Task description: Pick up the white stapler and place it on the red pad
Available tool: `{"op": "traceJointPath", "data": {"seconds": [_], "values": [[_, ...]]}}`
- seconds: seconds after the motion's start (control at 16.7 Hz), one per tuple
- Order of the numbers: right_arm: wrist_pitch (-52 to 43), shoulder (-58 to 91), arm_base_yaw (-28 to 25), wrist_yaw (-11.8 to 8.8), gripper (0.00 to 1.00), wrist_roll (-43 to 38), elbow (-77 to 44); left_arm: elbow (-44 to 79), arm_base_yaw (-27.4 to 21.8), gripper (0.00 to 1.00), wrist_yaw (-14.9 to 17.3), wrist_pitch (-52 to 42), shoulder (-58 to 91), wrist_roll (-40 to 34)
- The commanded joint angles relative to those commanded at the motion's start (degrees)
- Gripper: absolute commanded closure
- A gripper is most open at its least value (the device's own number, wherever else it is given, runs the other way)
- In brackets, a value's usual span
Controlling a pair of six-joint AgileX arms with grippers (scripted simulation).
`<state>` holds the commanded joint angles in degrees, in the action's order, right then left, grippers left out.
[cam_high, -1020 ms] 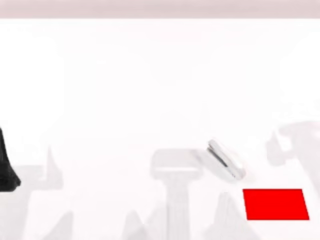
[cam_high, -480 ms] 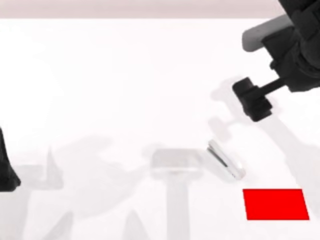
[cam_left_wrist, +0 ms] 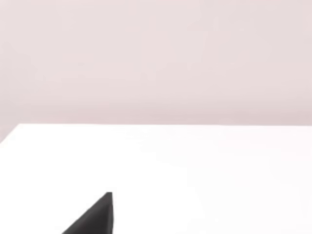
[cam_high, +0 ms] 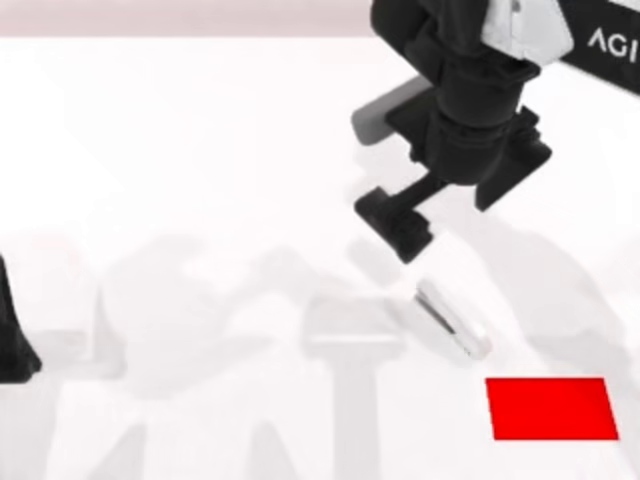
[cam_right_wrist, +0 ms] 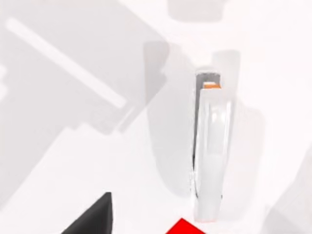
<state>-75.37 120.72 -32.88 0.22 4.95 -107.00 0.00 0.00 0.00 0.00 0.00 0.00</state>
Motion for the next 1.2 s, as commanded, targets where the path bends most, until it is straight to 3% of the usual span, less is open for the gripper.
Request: {"op": "traceJointPath", "data": {"seconds": [0.54,1.02,1.2], "values": [[0.0,1.6,-0.3,0.0,0.0,0.1,-0.7,0.0,0.0,0.0,0.0,0.0,0.0,0.0],[17.7,5.2,-0.6,0.0,0.0,-0.1,13.1,0.0,0.0,0.0,0.0,0.0,0.0,0.0],[19.5,5.8,-0.6,0.1,0.0,-0.1,14.6,0.0,0.0,0.0,0.0,0.0,0.0,0.0]]}}
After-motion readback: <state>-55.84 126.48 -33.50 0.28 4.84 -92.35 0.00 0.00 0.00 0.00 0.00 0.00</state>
